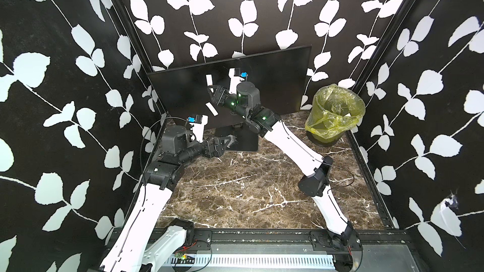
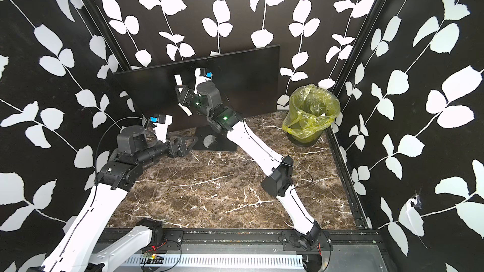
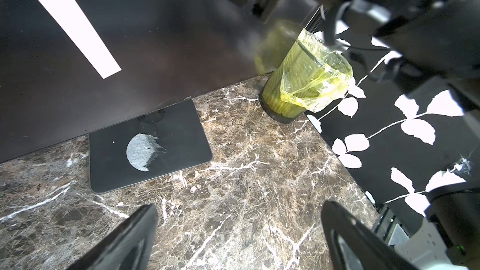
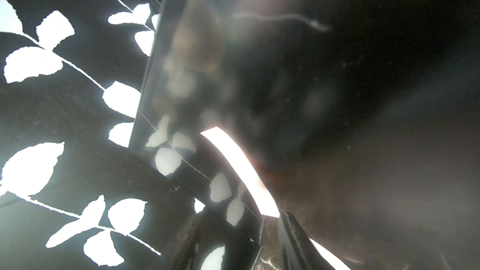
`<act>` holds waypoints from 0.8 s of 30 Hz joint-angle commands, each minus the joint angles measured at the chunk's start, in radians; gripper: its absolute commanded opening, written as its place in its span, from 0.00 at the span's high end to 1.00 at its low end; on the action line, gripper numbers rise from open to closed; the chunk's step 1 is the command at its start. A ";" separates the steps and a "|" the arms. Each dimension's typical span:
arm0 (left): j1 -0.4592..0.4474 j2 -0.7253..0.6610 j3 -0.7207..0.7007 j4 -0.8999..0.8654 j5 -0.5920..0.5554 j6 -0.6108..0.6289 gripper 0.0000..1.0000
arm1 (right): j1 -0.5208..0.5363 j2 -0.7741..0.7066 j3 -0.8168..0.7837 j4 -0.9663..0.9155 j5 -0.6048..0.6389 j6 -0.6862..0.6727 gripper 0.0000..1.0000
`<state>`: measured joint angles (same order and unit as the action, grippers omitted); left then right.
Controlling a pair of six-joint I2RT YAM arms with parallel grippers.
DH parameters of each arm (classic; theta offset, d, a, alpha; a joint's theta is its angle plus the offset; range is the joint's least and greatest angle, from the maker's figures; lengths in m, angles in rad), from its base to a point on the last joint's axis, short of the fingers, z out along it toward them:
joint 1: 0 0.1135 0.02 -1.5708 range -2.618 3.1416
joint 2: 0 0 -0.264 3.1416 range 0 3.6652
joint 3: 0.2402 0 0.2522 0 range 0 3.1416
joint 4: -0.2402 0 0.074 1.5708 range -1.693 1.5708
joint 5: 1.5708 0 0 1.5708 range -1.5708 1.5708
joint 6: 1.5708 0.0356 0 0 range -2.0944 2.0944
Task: Remove the sticky note from the monitor
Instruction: Tear off the sticky note from the monitor.
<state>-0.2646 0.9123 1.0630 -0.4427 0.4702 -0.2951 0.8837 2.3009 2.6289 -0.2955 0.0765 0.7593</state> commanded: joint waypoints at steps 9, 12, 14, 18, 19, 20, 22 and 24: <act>0.007 0.000 0.001 0.009 0.026 0.014 0.01 | 0.000 0.072 0.074 0.022 -0.015 0.058 0.51; 0.006 0.002 0.004 0.007 0.031 0.013 0.01 | -0.004 0.084 0.079 0.045 -0.023 0.061 0.51; 0.007 0.003 0.006 0.003 0.031 0.015 0.01 | -0.008 0.092 0.087 0.066 -0.030 0.067 0.52; 0.007 0.006 0.010 -0.002 0.033 0.020 0.01 | -0.014 0.108 0.103 0.102 -0.047 0.078 0.52; 0.007 0.007 0.011 -0.002 0.032 0.020 0.01 | -0.017 0.112 0.103 0.114 -0.054 0.084 0.52; 0.007 0.009 0.011 -0.002 0.032 0.020 0.01 | -0.018 0.115 0.103 0.125 -0.060 0.089 0.53; 0.008 0.009 0.014 -0.004 0.034 0.021 0.01 | -0.021 0.122 0.104 0.149 -0.075 0.096 0.54; 0.006 0.011 0.016 -0.007 0.033 0.023 0.01 | -0.022 0.128 0.109 0.158 -0.078 0.095 0.55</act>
<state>-0.2646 0.9245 1.0630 -0.4438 0.4896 -0.2893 0.8692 2.4054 2.7060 -0.2165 0.0189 0.8436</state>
